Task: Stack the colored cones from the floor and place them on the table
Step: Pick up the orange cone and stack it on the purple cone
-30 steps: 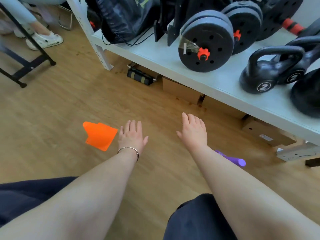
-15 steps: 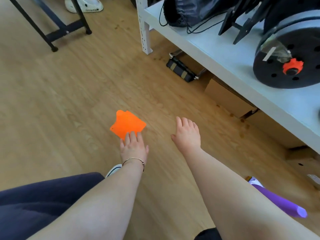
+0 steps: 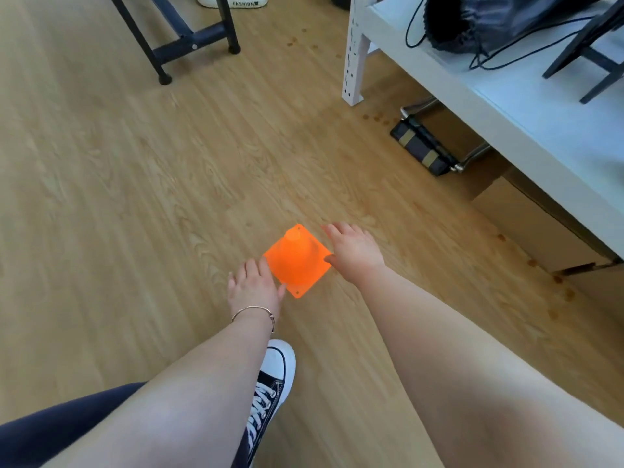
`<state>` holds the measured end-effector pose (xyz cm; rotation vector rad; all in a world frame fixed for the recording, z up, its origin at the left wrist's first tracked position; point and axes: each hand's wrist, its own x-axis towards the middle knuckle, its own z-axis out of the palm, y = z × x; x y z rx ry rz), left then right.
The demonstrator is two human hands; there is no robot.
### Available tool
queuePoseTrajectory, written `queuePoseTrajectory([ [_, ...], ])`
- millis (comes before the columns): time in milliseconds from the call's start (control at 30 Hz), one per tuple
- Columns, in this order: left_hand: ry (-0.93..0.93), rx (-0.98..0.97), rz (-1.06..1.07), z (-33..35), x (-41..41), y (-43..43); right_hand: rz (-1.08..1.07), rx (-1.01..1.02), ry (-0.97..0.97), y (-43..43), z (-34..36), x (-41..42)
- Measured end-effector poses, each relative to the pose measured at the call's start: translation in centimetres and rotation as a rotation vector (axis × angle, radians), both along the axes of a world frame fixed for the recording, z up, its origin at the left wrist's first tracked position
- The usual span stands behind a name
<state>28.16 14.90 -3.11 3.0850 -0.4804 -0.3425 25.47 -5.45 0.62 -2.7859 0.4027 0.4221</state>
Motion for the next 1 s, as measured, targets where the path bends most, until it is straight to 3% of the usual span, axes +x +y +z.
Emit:
queuePoseTrajectory([
  [167,0.066,-0.046,0.005,-0.3,1.9,-1.3,0.156,-0.053,0.082,0.2,-0.4,2.6],
  [333,0.146,0.005,-0.016,-0.5,3.1,-1.8,0.176,0.039,0.219,0.6,-1.4,3.3],
  [600,0.351,-0.165,0.052,-0.5,2.4,-3.8,0.012,0.194,0.239,0.1,-2.0,0.9],
  [833,0.477,-0.456,-0.049,1.8,-0.2,-7.5,-0.246,0.332,0.091,-4.1,0.0,-5.5],
  [1000,0.52,-0.498,-0.185,3.8,-3.7,-11.1,-0.399,0.381,-0.012,-6.5,2.6,-11.6],
])
